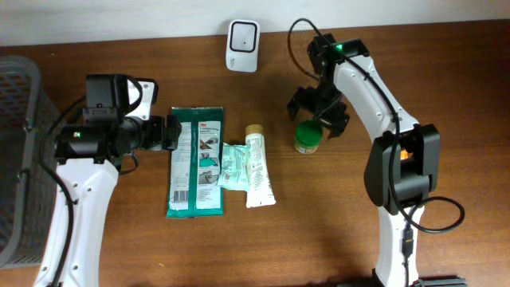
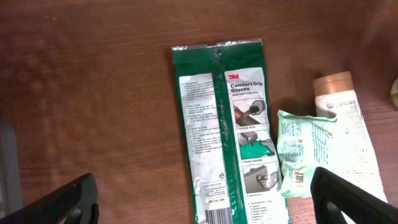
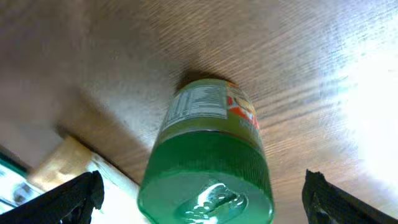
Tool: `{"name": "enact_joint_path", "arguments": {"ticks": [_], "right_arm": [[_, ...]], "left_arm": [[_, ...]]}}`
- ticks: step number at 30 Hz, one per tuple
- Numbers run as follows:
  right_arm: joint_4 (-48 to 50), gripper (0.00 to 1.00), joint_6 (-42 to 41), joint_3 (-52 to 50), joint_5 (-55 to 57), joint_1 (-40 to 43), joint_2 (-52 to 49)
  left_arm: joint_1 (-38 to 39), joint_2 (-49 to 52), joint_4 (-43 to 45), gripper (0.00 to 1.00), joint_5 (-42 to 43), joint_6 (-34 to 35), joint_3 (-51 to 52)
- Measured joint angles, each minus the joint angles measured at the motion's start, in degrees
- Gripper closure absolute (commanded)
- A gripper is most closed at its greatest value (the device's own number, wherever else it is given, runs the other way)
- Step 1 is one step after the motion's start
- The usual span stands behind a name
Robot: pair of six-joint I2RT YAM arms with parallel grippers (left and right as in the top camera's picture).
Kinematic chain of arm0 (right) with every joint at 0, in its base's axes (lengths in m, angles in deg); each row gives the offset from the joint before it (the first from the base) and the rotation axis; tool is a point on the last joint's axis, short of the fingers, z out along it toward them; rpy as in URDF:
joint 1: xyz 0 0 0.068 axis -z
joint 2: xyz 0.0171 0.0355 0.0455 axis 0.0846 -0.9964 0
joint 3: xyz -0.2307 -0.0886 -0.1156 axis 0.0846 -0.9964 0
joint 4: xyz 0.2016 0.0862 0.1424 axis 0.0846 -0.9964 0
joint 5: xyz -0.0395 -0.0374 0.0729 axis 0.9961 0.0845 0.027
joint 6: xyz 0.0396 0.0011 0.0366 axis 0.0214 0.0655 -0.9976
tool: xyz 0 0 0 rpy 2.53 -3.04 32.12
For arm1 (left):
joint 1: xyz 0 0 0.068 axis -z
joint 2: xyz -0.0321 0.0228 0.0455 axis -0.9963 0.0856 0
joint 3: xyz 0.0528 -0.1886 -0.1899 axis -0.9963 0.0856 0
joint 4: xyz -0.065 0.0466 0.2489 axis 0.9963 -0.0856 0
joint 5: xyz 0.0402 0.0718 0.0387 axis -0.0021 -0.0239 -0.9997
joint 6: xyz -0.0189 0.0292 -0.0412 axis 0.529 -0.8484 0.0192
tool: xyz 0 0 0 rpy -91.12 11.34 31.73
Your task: Scan the item barcode
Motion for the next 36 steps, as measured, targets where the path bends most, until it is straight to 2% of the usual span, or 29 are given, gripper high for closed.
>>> {"name": "enact_joint_path", "arguments": {"ticks": [2,5,9,13,15,18,20,22,27,33,36], "right_arm": [[-0.15,0.02,8.39,1.01,0.28,0.00,-0.11],[-1.92,0.02,27.36,7.76,0.33,0.00,-0.17],[-5.31,0.01,44.76,9.51,0.55,-0.72,-0.17],[-3.21,0.01,53.72,5.07,1.88,-2.69,-0.17],[-0.28,0.08,55.17,-0.17,3.50,-3.34,-0.22],[1.07,0.19,54.93,-3.54,4.68,-3.32,-0.24],[2.19,0.34,52.50,-3.67,4.94,-3.32,-0.22],[2.23,0.38,49.83,-3.67,5.11,-3.32,-0.24],[2.16,0.39,40.02,-3.67,5.11,-3.32,-0.24],[4.09,0.39,15.96,-3.67,4.42,-3.32,-0.22],[5.35,0.37,8.70,-3.65,4.04,-3.32,-0.22]], "left_arm": [[0.00,0.00,-0.02,0.01,0.00,0.00,0.00],[0.00,0.00,-0.02,0.01,0.00,0.00,0.00],[0.00,0.00,-0.02,0.01,0.00,0.00,0.00],[0.00,0.00,0.00,0.01,0.00,0.00,0.00],[0.00,0.00,0.00,0.01,0.00,0.00,0.00],[0.00,0.00,0.00,0.01,0.00,0.00,0.00],[0.00,0.00,0.00,0.01,0.00,0.00,0.00],[0.00,0.00,-0.02,0.01,0.00,0.00,0.00],[0.00,0.00,0.00,0.01,0.00,0.00,0.00],[0.00,0.00,-0.02,0.01,0.00,0.00,0.00],[0.00,0.00,0.00,0.01,0.00,0.00,0.00]]}}
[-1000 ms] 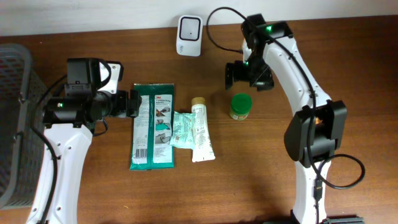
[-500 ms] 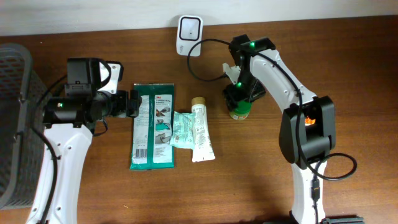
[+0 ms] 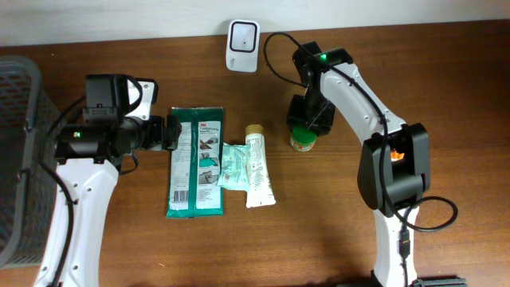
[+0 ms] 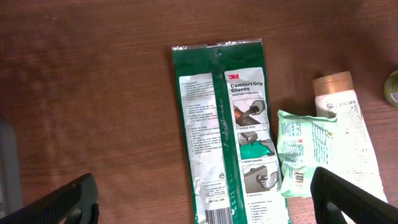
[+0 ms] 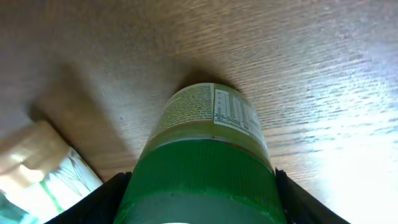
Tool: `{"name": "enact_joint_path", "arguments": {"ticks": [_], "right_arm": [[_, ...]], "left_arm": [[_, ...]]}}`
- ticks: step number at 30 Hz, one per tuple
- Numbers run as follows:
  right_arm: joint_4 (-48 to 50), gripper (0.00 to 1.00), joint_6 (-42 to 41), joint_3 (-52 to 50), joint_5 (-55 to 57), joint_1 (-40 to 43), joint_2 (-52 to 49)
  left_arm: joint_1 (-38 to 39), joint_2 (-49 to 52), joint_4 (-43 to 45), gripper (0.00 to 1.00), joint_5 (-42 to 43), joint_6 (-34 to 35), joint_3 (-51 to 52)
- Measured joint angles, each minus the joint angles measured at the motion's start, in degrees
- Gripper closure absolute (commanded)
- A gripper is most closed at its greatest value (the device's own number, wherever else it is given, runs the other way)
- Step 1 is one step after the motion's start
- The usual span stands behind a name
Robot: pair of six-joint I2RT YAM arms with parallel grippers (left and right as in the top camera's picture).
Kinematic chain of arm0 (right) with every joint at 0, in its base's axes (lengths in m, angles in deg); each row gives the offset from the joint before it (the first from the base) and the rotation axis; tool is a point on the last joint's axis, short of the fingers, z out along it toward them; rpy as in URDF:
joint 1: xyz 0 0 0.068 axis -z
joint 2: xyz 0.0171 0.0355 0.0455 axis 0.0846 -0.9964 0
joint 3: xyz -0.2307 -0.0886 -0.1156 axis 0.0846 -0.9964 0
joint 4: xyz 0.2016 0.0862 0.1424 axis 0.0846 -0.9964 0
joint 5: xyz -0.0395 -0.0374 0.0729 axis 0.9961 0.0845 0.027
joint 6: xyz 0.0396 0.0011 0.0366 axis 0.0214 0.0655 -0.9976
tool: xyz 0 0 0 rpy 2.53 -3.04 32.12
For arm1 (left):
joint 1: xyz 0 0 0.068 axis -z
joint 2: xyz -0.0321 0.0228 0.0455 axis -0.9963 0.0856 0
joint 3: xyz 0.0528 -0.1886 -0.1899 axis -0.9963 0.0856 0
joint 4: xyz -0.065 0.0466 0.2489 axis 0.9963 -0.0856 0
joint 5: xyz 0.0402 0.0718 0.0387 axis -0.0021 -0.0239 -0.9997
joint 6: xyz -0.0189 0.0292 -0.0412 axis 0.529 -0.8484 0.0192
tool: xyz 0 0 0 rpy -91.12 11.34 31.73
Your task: Scan the item barcode
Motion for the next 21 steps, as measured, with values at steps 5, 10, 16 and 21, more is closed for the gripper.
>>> {"name": "enact_joint_path", "arguments": {"ticks": [5,10,16,21], "right_arm": [[-0.15,0.02,-1.60,-0.02,0.20,0.00,0.00],[-4.96,0.02,0.81,2.29,-0.04,0.00,0.00],[-9.99,0.02,3.50,10.56,-0.04,0.00,0.00],[-16.59,0.02,5.11,20.68,2.10,0.00,-0.15]], "left_arm": [[0.00,0.00,0.00,0.01,0.00,0.00,0.00],[0.00,0.00,0.00,0.01,0.00,0.00,0.00],[0.00,0.00,-0.02,0.01,0.00,0.00,0.00],[0.00,0.00,-0.02,0.01,0.00,0.00,0.00]]}}
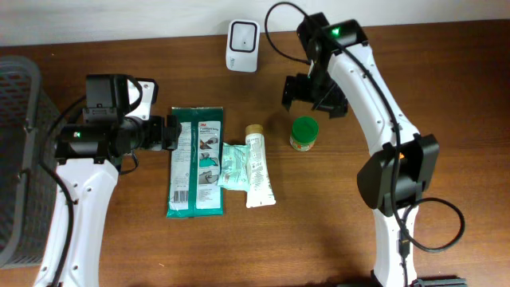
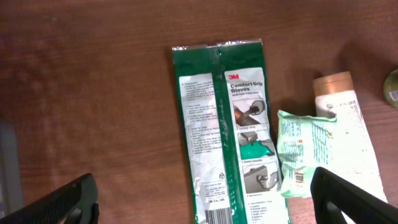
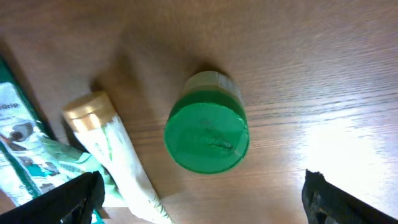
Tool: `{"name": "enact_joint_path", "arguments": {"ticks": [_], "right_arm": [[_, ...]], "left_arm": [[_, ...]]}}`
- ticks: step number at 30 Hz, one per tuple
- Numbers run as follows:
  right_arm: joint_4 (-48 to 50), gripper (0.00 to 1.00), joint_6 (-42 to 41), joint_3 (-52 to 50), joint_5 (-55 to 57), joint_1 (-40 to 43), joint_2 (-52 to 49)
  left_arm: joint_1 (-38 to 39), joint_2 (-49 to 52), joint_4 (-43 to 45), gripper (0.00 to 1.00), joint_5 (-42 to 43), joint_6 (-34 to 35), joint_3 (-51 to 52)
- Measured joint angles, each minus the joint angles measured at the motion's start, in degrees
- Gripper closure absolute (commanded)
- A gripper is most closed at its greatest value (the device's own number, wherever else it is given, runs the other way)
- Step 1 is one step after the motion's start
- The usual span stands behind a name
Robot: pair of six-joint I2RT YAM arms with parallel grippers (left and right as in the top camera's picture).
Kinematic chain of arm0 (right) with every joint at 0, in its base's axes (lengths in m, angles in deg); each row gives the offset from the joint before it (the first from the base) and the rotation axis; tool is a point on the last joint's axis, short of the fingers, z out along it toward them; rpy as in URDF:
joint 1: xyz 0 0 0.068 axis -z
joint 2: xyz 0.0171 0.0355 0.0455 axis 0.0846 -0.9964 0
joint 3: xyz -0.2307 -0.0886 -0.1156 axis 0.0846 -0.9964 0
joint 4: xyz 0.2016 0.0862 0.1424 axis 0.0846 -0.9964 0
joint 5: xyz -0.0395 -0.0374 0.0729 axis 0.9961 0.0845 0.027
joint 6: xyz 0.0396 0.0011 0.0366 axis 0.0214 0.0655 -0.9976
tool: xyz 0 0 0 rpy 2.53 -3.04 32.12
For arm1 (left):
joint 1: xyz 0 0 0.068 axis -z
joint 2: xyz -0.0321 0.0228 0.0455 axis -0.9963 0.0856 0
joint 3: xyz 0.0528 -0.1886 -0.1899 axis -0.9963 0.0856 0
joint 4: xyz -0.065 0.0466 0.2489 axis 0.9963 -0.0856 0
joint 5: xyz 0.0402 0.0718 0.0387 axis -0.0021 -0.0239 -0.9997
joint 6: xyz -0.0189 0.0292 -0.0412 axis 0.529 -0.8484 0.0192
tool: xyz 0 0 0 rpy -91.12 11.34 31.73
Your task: Scan the item barcode
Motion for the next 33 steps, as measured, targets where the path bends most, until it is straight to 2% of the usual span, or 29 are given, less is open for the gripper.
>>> {"name": "enact_joint_path", "arguments": {"ticks": [4,7,10,15,23,33], "right_arm": [[-7.69,0.02,-0.35,12.15,2.80,0.00,0.17],[-7.58,0.02,-4.59,14.36,3.08,0.00,0.26],[-6.36,0.01,-14.47,11.10,3.13,0.00,0.33],[0.39,0.02,-30.23,-2.56,3.10,0.00,0.33],[10.91,0.02,-35.69,-16.11,0.85,0.00,0.44],[14.03,0.00,-38.75,-20.04,1.29,-2.10,0.37]], "left_arm": [[0.00,0.00,0.02,0.01,0.00,0.00,0.00],[0.00,0.00,0.02,0.01,-0.02,-0.02,0.00],[0.00,0.00,0.02,0.01,-0.02,0.00,0.00],[0.00,0.00,0.04,0.01,0.00,0.00,0.00],[0.00,0.00,0.02,0.01,0.00,0.00,0.00],[0.00,0.00,0.02,0.01,0.00,0.00,0.00]]}}
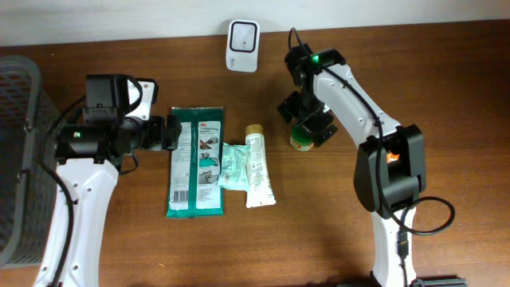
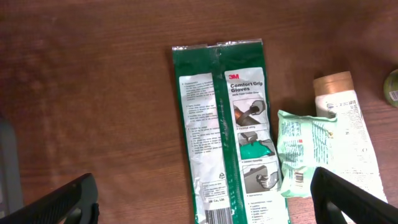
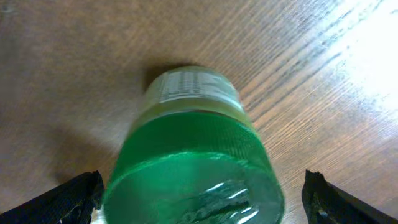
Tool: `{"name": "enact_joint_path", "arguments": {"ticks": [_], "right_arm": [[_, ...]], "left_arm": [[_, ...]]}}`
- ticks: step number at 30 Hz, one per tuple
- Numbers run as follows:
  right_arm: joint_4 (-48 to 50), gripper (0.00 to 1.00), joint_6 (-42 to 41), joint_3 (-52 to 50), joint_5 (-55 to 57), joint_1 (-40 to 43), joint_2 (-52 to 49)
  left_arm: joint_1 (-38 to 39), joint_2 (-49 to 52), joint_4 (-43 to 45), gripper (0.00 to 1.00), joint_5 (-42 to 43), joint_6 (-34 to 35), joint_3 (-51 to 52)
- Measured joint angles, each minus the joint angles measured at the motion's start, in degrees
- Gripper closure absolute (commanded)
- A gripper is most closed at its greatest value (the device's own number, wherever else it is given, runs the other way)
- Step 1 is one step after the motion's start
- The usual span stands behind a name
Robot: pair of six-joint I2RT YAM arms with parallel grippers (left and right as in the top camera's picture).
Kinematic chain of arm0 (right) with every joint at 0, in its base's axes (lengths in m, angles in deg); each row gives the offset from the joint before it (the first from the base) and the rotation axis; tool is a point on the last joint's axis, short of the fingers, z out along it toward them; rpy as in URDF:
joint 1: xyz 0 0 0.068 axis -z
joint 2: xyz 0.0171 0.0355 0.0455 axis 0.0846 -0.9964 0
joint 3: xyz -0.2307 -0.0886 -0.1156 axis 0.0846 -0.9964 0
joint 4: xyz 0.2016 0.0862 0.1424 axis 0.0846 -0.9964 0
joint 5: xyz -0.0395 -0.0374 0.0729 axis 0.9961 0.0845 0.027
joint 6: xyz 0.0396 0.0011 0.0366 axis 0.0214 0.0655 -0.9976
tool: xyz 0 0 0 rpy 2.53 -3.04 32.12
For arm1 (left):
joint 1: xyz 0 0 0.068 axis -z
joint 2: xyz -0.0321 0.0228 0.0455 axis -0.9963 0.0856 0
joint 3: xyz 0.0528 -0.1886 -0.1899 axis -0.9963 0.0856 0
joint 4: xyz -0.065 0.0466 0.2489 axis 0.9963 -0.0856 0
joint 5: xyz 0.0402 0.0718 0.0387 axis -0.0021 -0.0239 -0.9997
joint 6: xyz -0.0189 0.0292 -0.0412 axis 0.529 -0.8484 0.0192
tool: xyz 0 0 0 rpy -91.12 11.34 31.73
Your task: Scan the item barcode
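A small jar [image 3: 193, 155] with a green lid and a printed label stands upright on the wooden table, right of the other items [image 1: 302, 142]. My right gripper [image 3: 202, 199] is open just over it, one finger on each side of the lid with gaps showing. A white scanner [image 1: 242, 35] sits at the table's back edge. My left gripper [image 2: 205, 202] hangs open above the green glove pack [image 2: 227, 124], holding nothing.
A pale green wipes packet [image 2: 301, 152] overlaps a white tube [image 2: 348, 124] with a tan cap, between the glove pack and the jar. A dark wire basket [image 1: 16, 159] fills the left edge. The back wall runs just behind the scanner.
My right gripper was raised and set back from the jar, which showed whole from above. Now it is low around the lid, turned to a different angle, and open. The left arm has not moved.
My right gripper was open around the jar's lid. Then it sat low with its fingers close against the lid. Then it was lifted away, the jar left standing in nearly the same spot. Now it brackets the lid again. The left arm stayed over the glove pack throughout.
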Motion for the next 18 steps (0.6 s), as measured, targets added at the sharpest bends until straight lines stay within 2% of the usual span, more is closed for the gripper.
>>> {"name": "enact_joint_path", "arguments": {"ticks": [2,3,6,10,11,12,15,18], "right_arm": [[0.09,0.03,-0.13,-0.02,0.50,0.00,0.00],[0.66,0.13,1.40,-0.02,0.76,0.00,0.00],[1.79,0.27,10.21,-0.02,1.55,0.00,0.00],[1.44,0.27,18.23,-0.02,1.81,0.00,0.00],[1.36,0.39,18.86,-0.02,1.81,0.00,0.00],[1.38,0.44,19.43,-0.02,1.81,0.00,0.00],[2.32,0.46,23.12,0.00,1.86,0.00,0.00],[3.82,0.39,38.86,0.00,2.01,0.00,0.00]], "left_arm": [[0.00,0.00,0.00,0.01,0.00,0.00,0.00],[0.00,0.00,0.00,0.01,0.00,0.00,0.00],[0.00,0.00,-0.02,0.01,0.00,0.00,0.00],[0.00,0.00,-0.02,0.01,0.00,0.00,0.00],[0.00,0.00,-0.02,0.01,0.00,0.00,0.00],[0.00,0.00,0.00,0.01,0.00,0.00,0.00],[0.00,0.00,-0.02,0.01,0.00,0.00,0.00],[0.00,0.00,-0.02,0.01,0.00,0.00,0.00]]}}
